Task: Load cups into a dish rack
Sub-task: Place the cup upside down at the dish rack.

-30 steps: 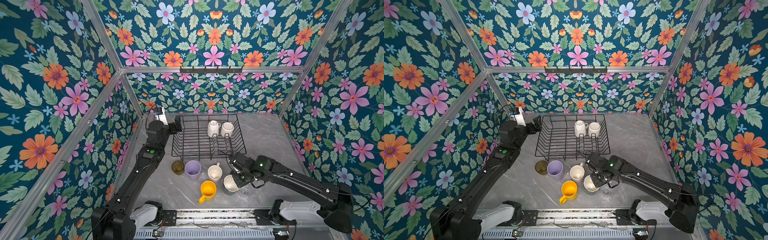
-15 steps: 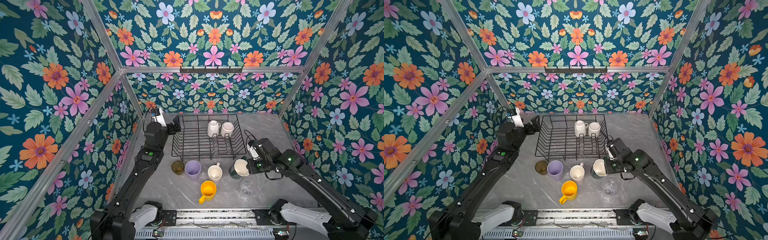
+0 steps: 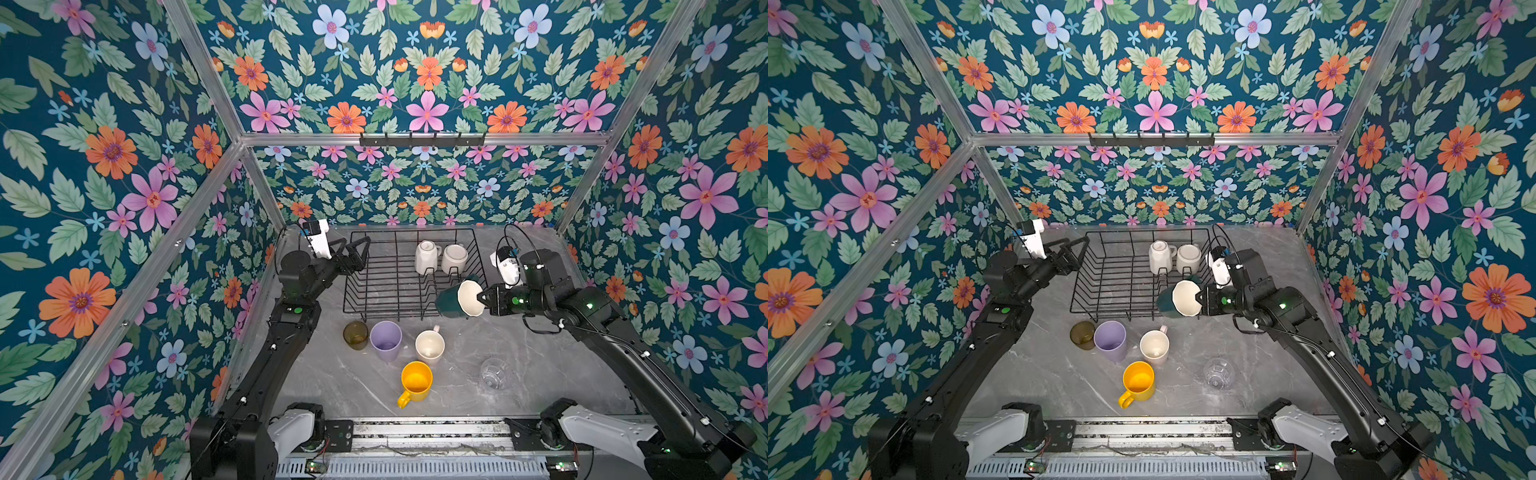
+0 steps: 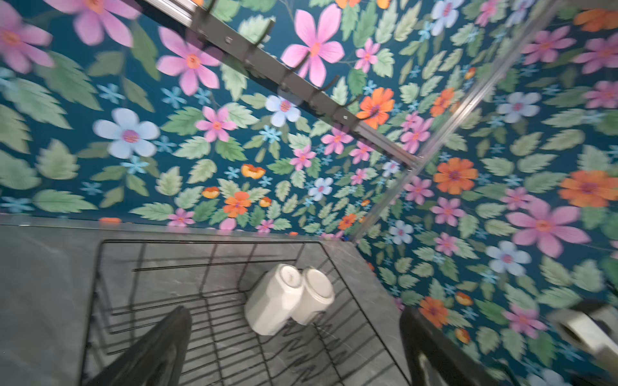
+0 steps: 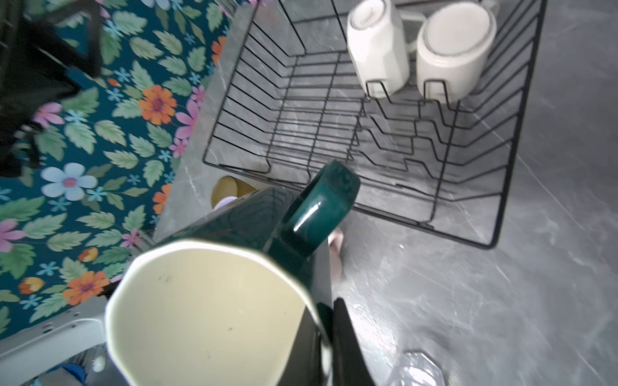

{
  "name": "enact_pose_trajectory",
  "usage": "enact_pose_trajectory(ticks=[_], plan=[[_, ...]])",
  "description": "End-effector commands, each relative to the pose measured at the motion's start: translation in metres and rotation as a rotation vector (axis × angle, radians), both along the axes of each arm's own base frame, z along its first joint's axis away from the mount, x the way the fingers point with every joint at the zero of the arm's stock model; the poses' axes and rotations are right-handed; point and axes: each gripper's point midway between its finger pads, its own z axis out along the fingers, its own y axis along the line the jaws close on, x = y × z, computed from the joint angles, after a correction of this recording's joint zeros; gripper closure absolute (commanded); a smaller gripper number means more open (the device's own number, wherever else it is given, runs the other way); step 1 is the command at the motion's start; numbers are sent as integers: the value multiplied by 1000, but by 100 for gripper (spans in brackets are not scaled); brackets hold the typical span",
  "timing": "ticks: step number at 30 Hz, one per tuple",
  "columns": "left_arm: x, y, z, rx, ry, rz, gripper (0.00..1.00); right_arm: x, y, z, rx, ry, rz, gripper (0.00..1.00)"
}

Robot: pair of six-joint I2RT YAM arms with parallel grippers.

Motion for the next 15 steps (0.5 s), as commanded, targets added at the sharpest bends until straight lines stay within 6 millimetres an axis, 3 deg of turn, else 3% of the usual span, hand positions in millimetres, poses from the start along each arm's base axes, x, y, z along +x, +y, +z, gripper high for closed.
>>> enact_pose_trajectory(ticks=[1, 6, 11, 15], plan=[[-36, -32, 27, -58, -115, -293, 2, 18, 25, 55, 201, -155, 76, 100], [-67, -48, 35, -110, -194, -516, 1, 25, 37, 79, 271, -212, 139, 100], [-100, -50, 52, -188, -298, -671, 1, 26, 47, 96, 319, -250, 199, 100], [-104, -51, 54, -229, -285, -733, 1, 24, 54, 107, 356, -280, 253, 100]])
